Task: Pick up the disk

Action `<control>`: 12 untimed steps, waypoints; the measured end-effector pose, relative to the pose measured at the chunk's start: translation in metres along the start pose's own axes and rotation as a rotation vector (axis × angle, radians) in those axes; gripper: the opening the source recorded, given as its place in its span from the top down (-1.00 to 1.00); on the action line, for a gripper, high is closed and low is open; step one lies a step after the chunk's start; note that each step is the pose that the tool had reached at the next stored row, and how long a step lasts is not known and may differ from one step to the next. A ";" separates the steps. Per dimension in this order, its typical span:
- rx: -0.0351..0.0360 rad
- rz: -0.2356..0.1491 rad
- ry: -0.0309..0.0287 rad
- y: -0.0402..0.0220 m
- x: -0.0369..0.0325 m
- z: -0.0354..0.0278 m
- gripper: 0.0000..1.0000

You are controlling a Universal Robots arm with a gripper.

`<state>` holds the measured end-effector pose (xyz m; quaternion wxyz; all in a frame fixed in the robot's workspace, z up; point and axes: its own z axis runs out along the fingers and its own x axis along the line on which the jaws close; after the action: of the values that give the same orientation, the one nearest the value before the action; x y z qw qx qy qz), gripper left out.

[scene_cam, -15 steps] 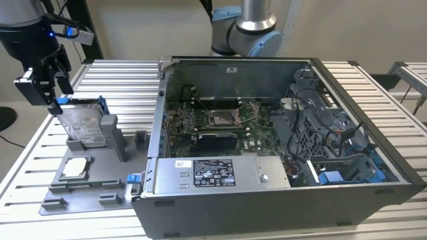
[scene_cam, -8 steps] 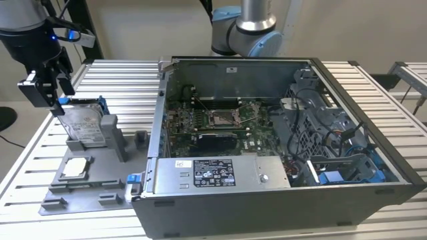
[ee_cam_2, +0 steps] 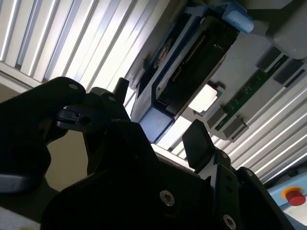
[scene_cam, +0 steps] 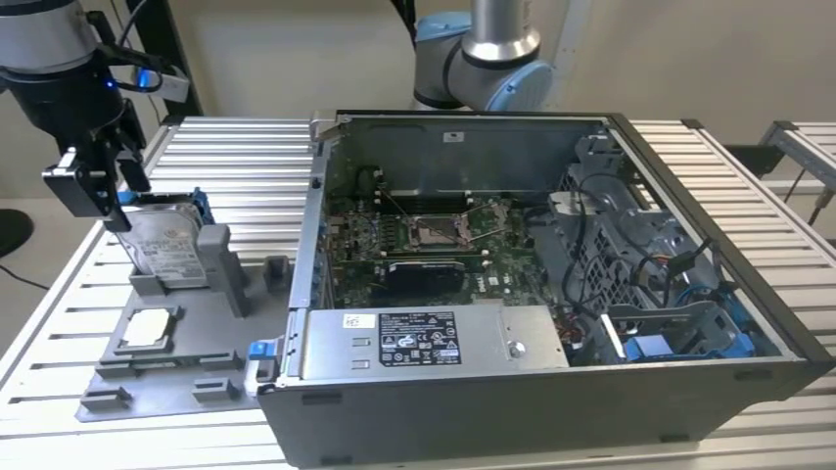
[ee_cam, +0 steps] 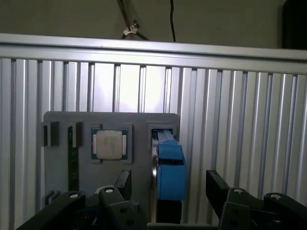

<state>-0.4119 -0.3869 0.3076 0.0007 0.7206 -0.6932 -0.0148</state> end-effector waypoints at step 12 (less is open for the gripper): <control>0.0185 0.000 -0.0022 0.0008 0.0003 0.0162 -1.00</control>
<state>-0.4130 -0.3869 0.2914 -0.0068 0.7207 -0.6932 -0.0092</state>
